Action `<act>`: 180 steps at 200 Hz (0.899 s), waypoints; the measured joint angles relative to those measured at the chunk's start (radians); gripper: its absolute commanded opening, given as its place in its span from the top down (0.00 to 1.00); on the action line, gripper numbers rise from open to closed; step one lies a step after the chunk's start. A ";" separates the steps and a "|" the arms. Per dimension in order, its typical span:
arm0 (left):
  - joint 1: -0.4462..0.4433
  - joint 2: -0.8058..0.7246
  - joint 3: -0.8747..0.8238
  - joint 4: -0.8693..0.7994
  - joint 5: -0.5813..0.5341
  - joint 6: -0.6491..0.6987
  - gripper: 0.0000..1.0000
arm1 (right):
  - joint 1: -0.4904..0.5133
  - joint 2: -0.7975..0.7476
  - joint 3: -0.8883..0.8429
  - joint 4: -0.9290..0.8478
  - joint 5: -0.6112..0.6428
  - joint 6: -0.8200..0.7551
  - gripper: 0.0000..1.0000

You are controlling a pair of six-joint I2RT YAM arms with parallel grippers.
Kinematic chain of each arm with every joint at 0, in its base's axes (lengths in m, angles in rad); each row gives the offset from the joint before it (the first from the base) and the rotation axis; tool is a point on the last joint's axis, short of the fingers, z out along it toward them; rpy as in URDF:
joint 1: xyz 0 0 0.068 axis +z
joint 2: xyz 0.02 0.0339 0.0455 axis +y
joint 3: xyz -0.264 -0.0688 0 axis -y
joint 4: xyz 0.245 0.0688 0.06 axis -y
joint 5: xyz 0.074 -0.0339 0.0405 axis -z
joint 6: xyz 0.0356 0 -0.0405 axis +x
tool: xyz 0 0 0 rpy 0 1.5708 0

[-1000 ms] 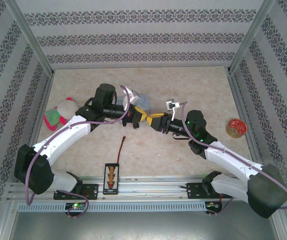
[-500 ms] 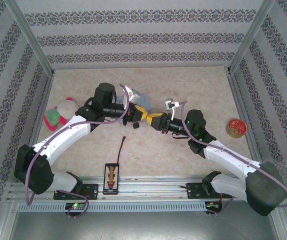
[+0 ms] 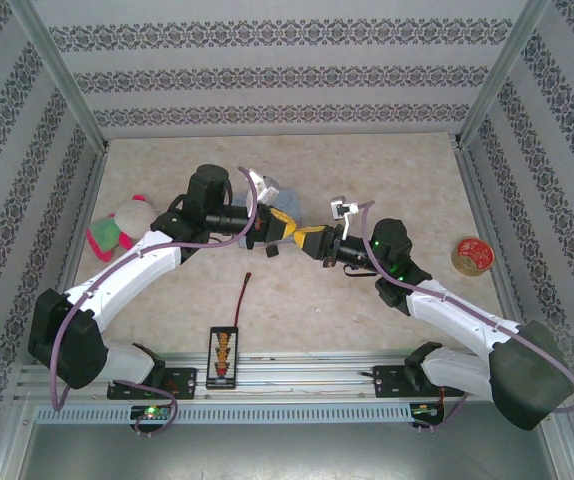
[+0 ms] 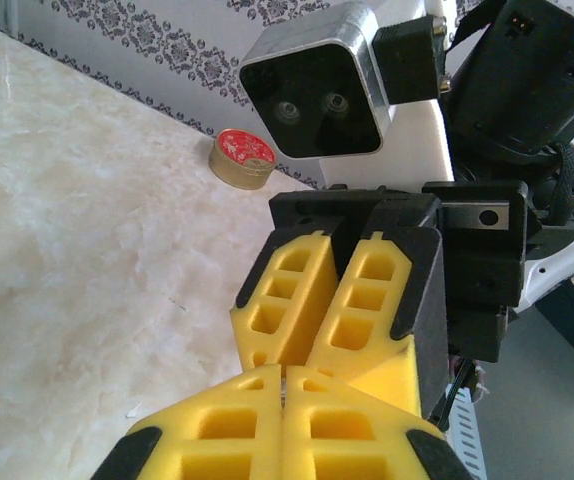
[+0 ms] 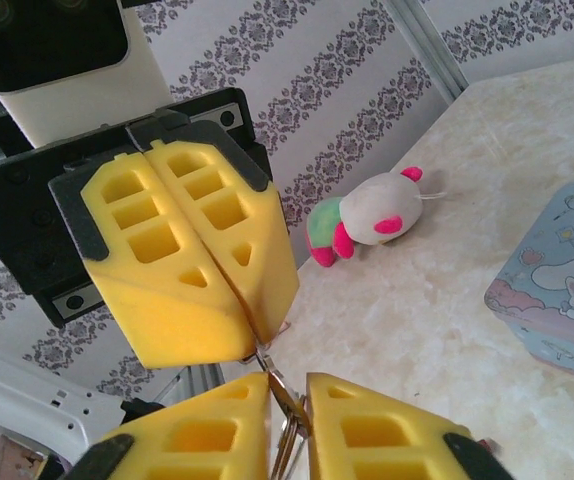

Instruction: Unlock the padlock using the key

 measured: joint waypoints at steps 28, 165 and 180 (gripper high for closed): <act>0.002 -0.002 -0.003 0.006 -0.001 -0.015 1.00 | -0.006 -0.001 -0.006 0.011 -0.008 0.001 1.00; 0.021 -0.078 -0.056 0.121 -0.349 -0.262 0.01 | -0.033 -0.147 -0.055 -0.370 0.353 0.002 1.00; 0.021 -0.069 -0.069 0.119 -0.431 -0.288 0.01 | -0.039 -0.157 -0.054 -0.416 0.365 0.002 1.00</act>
